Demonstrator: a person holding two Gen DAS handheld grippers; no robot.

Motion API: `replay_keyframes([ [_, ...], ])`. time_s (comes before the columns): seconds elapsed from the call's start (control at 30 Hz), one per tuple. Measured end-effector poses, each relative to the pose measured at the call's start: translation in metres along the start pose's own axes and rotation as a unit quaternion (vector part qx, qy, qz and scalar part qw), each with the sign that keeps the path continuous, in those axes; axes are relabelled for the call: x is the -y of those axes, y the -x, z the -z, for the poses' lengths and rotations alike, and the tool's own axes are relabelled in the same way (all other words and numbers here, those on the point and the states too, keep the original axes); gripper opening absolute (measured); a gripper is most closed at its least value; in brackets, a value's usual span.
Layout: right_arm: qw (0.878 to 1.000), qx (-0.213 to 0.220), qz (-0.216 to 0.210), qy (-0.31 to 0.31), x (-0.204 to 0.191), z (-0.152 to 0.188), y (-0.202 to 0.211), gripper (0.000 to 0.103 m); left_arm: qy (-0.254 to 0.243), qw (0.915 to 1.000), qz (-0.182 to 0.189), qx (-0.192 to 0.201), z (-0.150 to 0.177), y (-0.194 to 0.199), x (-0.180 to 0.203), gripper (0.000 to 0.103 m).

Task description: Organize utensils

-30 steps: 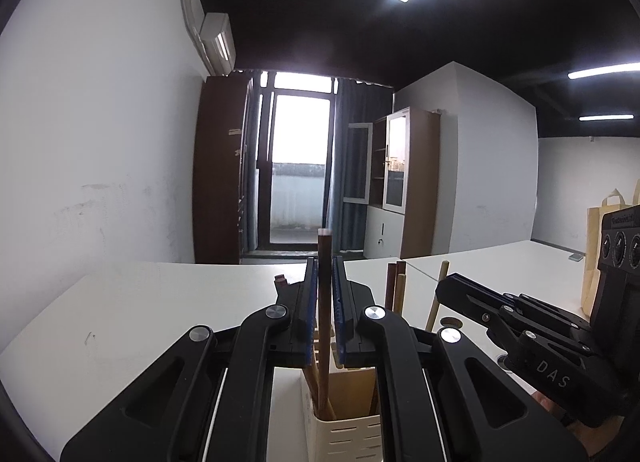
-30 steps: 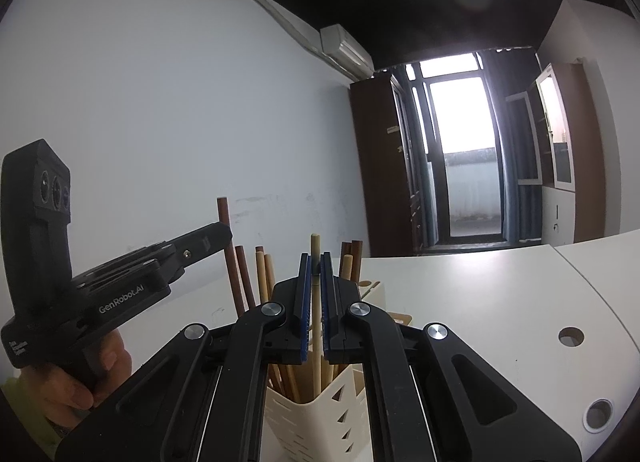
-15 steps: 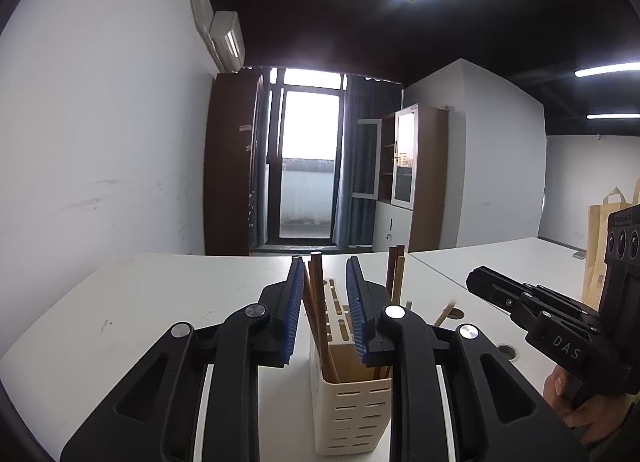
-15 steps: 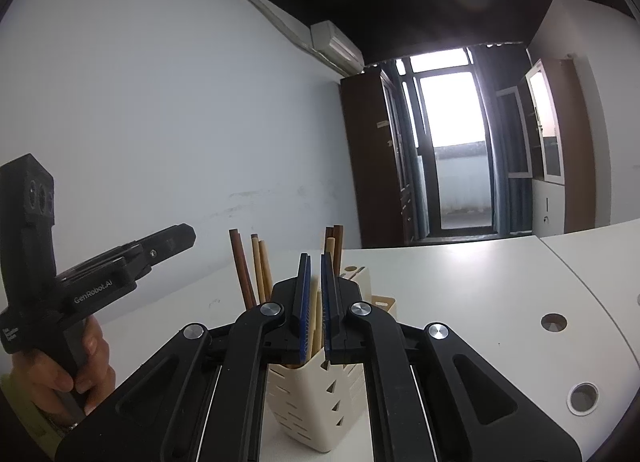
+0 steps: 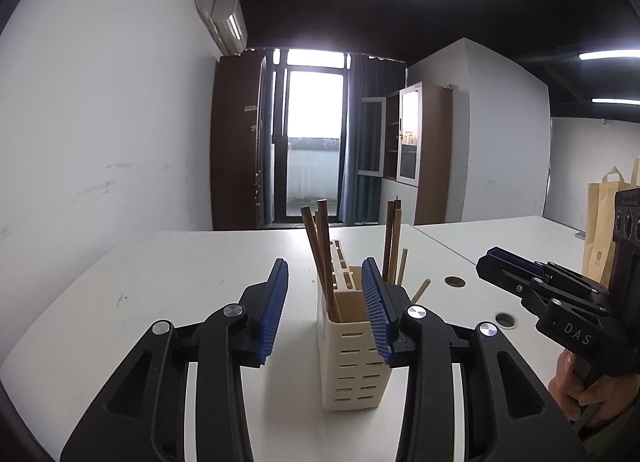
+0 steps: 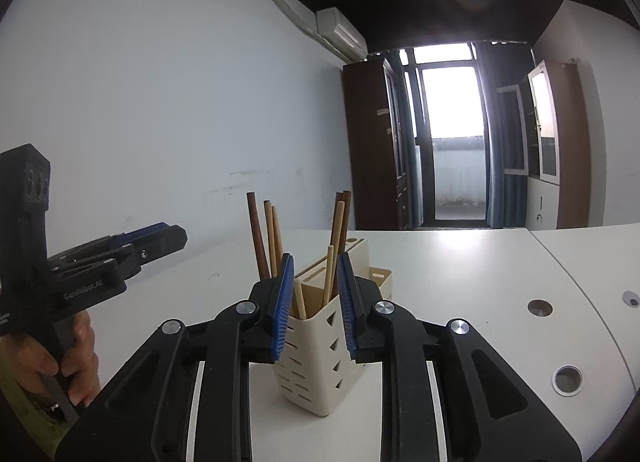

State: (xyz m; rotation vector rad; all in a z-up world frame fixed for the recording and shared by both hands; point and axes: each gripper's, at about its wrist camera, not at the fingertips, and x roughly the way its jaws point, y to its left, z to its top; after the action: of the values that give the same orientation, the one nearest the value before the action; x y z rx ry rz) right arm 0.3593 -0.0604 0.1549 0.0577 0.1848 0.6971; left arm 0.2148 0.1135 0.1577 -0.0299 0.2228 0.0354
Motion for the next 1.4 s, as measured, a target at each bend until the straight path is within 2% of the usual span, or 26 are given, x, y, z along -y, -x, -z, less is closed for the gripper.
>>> replay_keyframes([
  [0.1, 1.000, -0.005, 0.003, 0.002, 0.001, 0.005, 0.005, 0.029, 0.000, 1.0000, 0.002, -0.008, 0.007, 0.008, -0.001, 0.045],
  [0.27, 1.000, -0.028, 0.010, 0.000, 0.003, 0.022, 0.008, 0.037, 0.007, 0.9991, 0.012, -0.039, 0.030, 0.007, 0.002, 0.048],
  [0.47, 0.998, -0.055, 0.014, -0.003, 0.002, 0.042, 0.015, 0.049, 0.012, 0.9981, 0.016, -0.058, 0.051, 0.014, 0.005, 0.052],
  [0.53, 0.998, -0.063, 0.013, -0.002, 0.002, 0.050, 0.019, 0.050, 0.010, 0.9980, 0.016, -0.060, 0.058, 0.019, 0.006, 0.060],
  [0.63, 0.997, -0.074, 0.009, 0.001, -0.001, 0.059, 0.023, 0.052, 0.012, 0.9978, 0.018, -0.062, 0.069, 0.028, 0.007, 0.065],
  [0.87, 0.997, -0.079, 0.006, 0.010, -0.007, 0.071, 0.032, 0.068, 0.019, 0.9970, 0.015, -0.073, 0.090, 0.040, 0.003, 0.083],
  [1.0, 0.997, -0.079, 0.009, 0.011, -0.008, 0.080, 0.037, 0.080, 0.020, 0.9975, 0.012, -0.066, 0.095, 0.045, 0.001, 0.097],
  [1.2, 0.997, -0.079, 0.013, 0.006, -0.005, 0.086, 0.038, 0.089, 0.012, 0.9975, 0.002, -0.070, 0.095, 0.044, 0.001, 0.097],
  [1.4, 0.997, -0.077, 0.013, 0.002, -0.003, 0.087, 0.039, 0.094, 0.014, 0.9974, 0.002, -0.071, 0.095, 0.044, 0.001, 0.097],
])
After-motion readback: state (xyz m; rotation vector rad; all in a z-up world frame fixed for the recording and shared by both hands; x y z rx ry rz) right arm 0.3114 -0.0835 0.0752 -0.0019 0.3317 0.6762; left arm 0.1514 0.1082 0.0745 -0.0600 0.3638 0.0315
